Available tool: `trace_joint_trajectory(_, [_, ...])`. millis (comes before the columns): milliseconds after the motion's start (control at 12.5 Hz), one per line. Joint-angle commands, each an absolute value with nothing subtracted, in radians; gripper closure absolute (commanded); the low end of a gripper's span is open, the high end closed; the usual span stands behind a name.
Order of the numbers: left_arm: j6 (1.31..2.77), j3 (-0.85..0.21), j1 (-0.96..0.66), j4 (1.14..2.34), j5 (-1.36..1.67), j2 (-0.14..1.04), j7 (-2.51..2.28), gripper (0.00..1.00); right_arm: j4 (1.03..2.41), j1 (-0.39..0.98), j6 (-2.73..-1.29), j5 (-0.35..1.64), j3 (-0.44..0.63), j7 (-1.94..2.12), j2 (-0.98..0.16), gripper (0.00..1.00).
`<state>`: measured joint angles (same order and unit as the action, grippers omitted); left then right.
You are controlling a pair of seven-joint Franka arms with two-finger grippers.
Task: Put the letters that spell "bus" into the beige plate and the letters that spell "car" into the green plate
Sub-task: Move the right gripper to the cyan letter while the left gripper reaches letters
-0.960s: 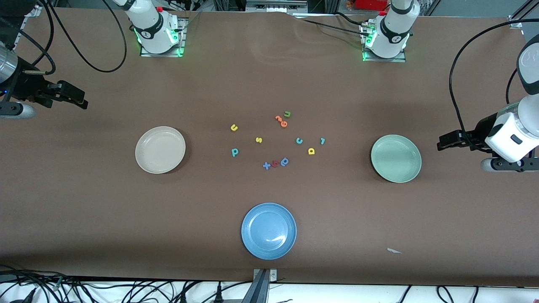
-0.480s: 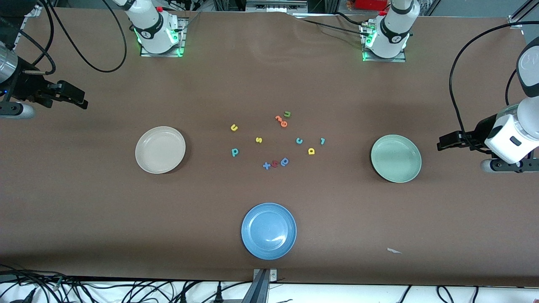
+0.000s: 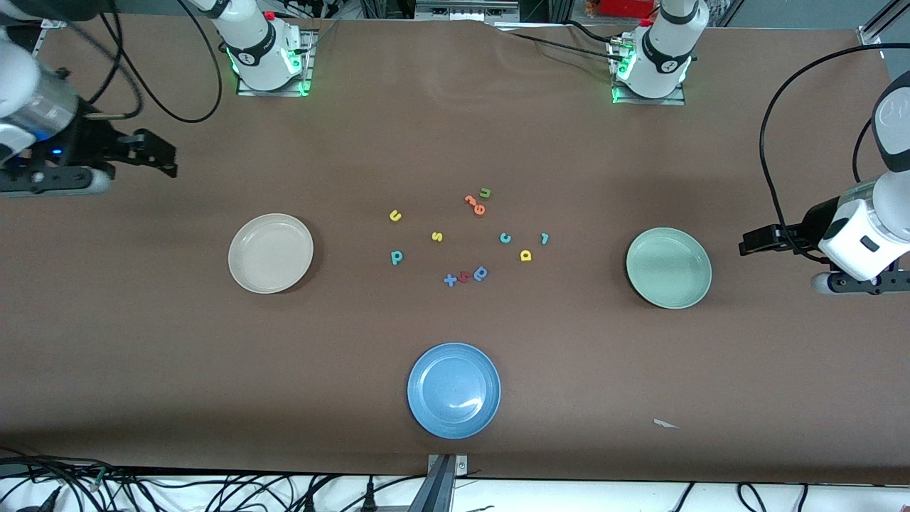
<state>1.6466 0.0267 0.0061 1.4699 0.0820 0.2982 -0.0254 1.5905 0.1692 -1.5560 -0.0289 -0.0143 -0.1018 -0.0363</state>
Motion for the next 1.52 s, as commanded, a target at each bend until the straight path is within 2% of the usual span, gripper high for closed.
trace_joint_trajectory(0, [1.644, 0.025, 0.018, 1.468, 0.071, 0.31, -0.017, 0.0, 1.568, 0.251, -1.549, -0.045, -0.011, -0.233, -0.083, 0.0])
trace_joint_trajectory(240, [1.647, 0.025, 0.023, 1.468, 0.068, 0.331, -0.017, 0.0, 1.572, 0.383, -1.565, -0.022, -0.014, -0.255, -0.179, 0.0])
trace_joint_trajectory(640, [1.698, 0.026, 0.031, 1.502, 0.066, 0.382, -0.012, 0.01, 1.577, 0.5, -1.826, -0.014, -0.014, -0.472, -0.408, 0.0])
trace_joint_trajectory(880, [1.784, 0.025, 0.04, 1.565, 0.067, 0.382, -0.006, 0.01, 1.635, 0.518, -2.01, -0.009, -0.015, -0.515, -0.491, 0.0])
trace_joint_trajectory(1040, [1.793, 0.017, 0.015, 1.566, 0.077, 0.393, -0.028, 0.0, 1.638, 0.518, -2.059, 0.04, -0.017, -0.518, -0.541, 0.02])
trace_joint_trajectory(1120, [1.792, 0.011, -0.01, 1.568, 0.08, 0.396, -0.061, 0.0, 1.64, 0.517, -2.062, 0.069, -0.017, -0.518, -0.558, 0.04])
trace_joint_trajectory(1200, [1.793, 0.006, -0.037, 1.568, 0.08, 0.406, -0.102, 0.0, 1.64, 0.518, -2.078, 0.078, -0.017, -0.518, -0.583, 0.17])
trace_joint_trajectory(1440, [1.818, 0.005, -0.141, 1.574, 0.159, 0.439, -0.278, 0.0, 1.67, 0.549, -2.183, 0.08, -0.023, -0.52, -0.624, 0.28])
